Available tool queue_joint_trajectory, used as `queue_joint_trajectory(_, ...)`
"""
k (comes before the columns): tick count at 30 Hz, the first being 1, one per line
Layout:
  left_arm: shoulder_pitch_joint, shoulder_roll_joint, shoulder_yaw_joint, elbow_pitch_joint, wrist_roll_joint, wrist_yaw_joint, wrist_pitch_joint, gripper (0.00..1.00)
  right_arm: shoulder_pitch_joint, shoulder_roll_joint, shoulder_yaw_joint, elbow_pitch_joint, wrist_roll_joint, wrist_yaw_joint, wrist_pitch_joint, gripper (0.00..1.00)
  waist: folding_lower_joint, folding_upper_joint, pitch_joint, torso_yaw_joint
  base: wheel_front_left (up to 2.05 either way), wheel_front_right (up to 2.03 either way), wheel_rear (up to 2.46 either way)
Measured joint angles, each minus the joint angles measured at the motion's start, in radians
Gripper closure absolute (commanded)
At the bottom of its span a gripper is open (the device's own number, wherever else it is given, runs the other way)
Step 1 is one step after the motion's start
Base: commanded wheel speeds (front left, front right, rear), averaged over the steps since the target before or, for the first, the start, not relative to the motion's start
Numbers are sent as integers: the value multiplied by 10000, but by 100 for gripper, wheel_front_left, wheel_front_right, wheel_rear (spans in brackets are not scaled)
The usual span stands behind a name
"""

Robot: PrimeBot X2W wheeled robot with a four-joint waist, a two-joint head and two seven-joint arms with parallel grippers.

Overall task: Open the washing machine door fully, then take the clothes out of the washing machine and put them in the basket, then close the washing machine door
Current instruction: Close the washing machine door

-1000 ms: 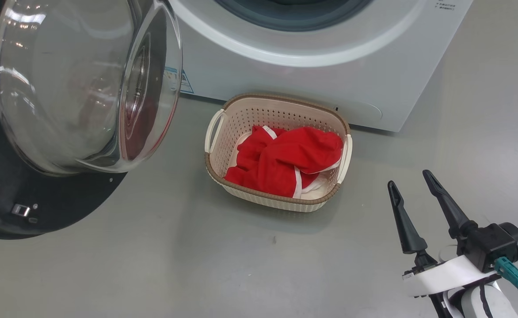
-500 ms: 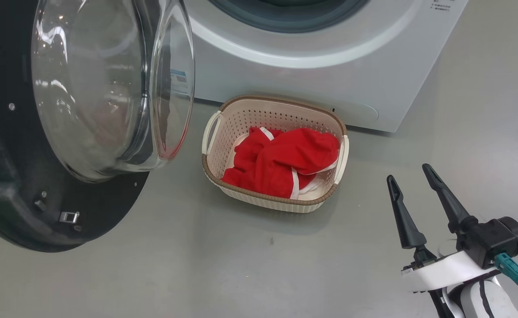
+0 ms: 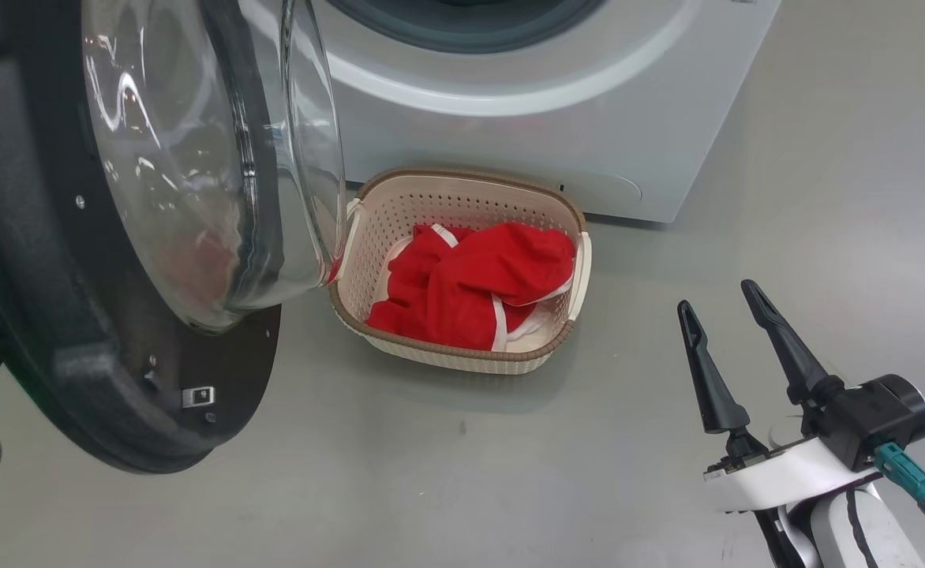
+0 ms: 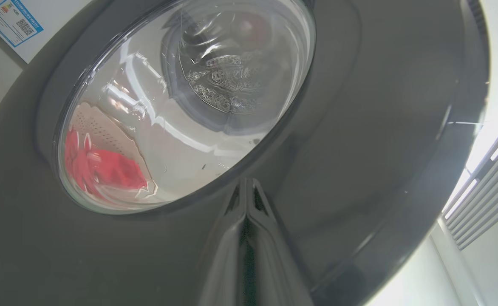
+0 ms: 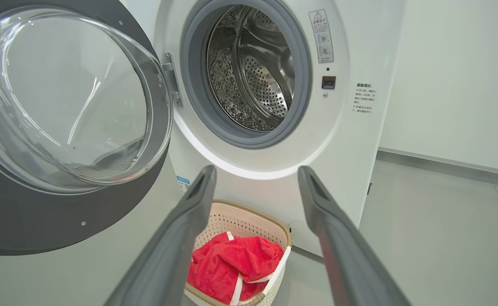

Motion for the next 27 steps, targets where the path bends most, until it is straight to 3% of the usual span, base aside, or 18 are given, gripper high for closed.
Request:
queue_joint_trajectory(18,132,-265,-721,-817,251,-6,157,100,-484,284,4,-174,305,0,0,0,1,0,486,-1408,0,0,0)
queue_joint_trajectory(27,-286,-265,-815,-878,441,236,58,100,-692,407,44,-130,531,0,0,0,1,0,747,-2378,0,0,0)
